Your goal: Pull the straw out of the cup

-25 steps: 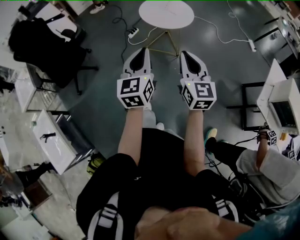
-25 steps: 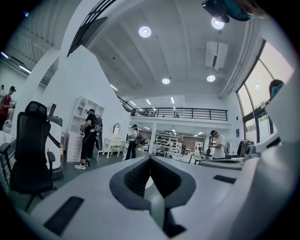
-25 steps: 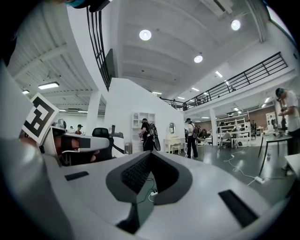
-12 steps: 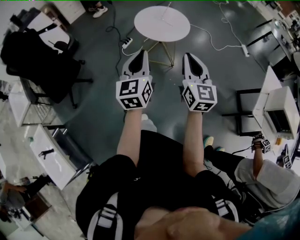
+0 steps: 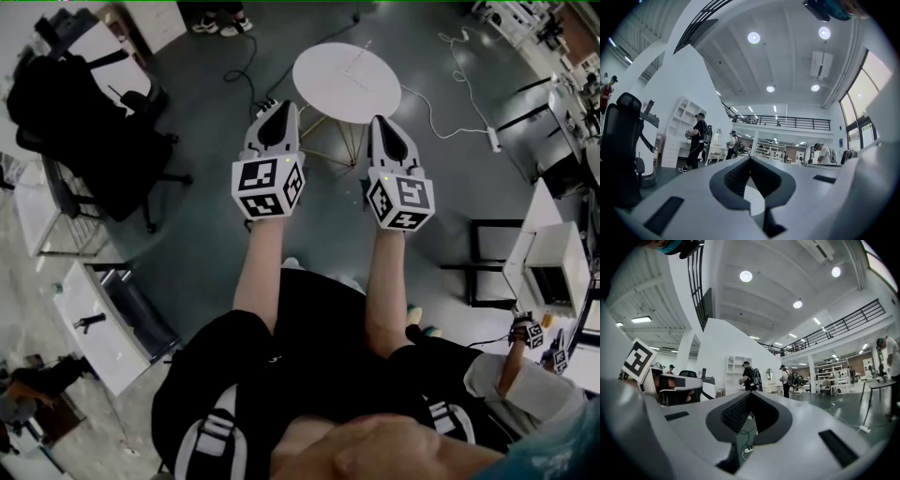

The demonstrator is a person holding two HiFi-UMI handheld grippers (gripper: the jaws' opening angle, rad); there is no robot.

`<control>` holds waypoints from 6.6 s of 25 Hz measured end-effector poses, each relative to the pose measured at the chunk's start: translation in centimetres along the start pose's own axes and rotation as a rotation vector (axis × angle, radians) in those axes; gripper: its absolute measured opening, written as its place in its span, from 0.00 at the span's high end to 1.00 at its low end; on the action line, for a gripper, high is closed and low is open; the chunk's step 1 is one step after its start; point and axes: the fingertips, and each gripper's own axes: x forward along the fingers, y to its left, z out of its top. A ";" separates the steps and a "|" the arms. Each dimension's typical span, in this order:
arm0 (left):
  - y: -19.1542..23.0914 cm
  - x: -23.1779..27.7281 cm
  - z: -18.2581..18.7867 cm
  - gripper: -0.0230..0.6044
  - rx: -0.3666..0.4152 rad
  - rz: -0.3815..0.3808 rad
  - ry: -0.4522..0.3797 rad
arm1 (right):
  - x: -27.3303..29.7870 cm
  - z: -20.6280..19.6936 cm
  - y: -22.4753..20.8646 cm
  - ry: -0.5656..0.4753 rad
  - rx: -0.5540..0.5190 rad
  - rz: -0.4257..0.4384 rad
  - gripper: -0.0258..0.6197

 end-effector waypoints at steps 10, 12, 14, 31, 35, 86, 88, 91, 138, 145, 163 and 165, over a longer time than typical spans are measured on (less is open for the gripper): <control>3.1 2.1 0.7 0.95 -0.002 -0.012 -0.017 | 4.1 0.0 1.9 0.015 -0.063 0.044 0.93; 3.9 2.1 0.9 0.95 -0.007 -0.012 -0.018 | 4.8 0.1 2.4 0.015 -0.060 0.045 0.93; 4.7 1.9 1.2 0.95 -0.016 -0.005 -0.023 | 5.1 0.2 3.2 0.012 -0.065 0.057 0.94; 7.2 6.2 2.7 0.95 0.019 0.035 -0.051 | 10.3 1.6 0.3 -0.030 -0.077 0.077 0.93; 7.2 7.8 4.3 0.95 0.035 0.051 -0.084 | 12.6 3.7 -1.2 -0.084 -0.079 0.103 0.93; 5.5 52.7 -11.3 0.95 -0.023 -0.031 0.269 | 45.5 -7.9 -30.9 0.152 0.034 0.086 0.94; 6.0 54.0 -11.7 0.95 -0.010 -0.040 0.290 | 46.7 -8.5 -32.0 0.161 0.054 0.058 0.94; 6.8 55.8 -11.7 0.95 0.010 -0.070 0.313 | 48.6 -8.9 -32.8 0.173 0.078 0.021 0.94; 18.9 73.3 -29.7 0.95 -0.119 -0.220 0.710 | 62.7 -36.5 -39.7 0.603 0.410 -0.268 0.79; 19.3 74.0 -30.9 0.95 -0.126 -0.229 0.737 | 63.5 -39.4 -40.6 0.651 0.443 -0.304 0.81; 15.4 71.0 -25.7 0.95 -0.128 -0.184 0.607 | 60.7 -29.9 -39.4 0.489 0.339 -0.216 0.90; 13.9 69.8 -24.7 0.95 -0.111 -0.180 0.586 | 59.4 -28.0 -39.2 0.467 0.271 -0.196 0.90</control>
